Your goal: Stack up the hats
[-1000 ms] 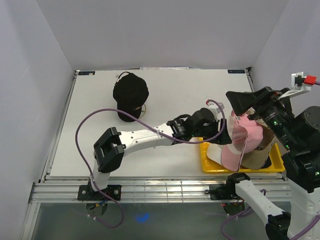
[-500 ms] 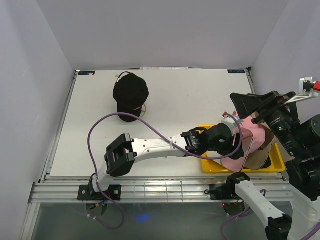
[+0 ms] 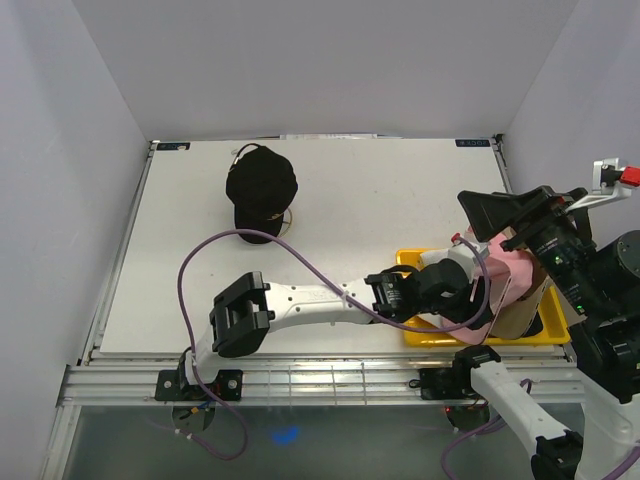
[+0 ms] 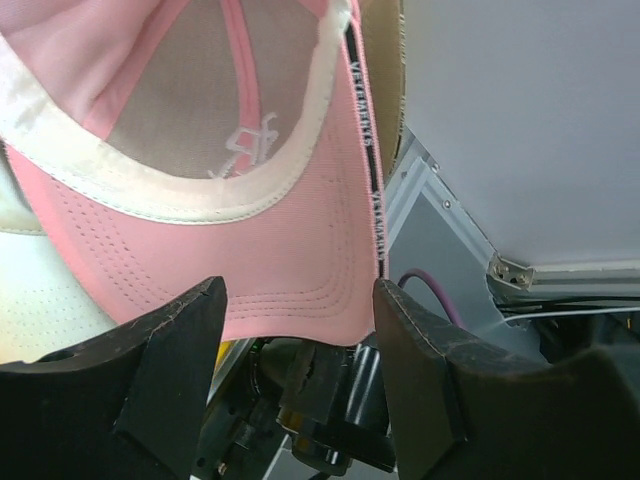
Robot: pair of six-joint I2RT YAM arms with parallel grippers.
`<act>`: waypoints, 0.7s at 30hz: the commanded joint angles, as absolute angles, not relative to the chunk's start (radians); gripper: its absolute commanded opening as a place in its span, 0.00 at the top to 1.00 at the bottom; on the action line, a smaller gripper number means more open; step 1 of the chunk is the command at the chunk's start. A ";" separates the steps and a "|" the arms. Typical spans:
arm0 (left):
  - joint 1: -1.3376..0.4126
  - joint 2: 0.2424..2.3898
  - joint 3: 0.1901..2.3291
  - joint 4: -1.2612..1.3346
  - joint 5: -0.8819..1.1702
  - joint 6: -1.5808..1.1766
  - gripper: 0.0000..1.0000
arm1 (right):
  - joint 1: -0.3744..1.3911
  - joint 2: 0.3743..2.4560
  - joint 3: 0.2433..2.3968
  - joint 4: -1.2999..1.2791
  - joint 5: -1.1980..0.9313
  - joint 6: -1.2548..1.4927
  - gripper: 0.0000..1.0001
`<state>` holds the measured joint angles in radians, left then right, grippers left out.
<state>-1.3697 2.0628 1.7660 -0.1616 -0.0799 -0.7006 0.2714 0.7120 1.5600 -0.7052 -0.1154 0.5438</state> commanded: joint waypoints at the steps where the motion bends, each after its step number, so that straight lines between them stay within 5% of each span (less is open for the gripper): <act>1: -1.402 2.002 1.802 -0.146 -0.117 -0.664 0.29 | 0.272 0.698 1.568 -0.681 -0.121 0.548 0.09; 21: -1.428 2.095 1.930 -0.233 -0.178 -0.588 0.28 | 0.273 0.672 1.600 -0.718 -0.121 0.531 0.09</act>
<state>-1.4166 2.0811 1.8854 -0.1947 -0.1493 -0.6163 0.2714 0.6792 1.5654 -0.7132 -0.1230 0.5426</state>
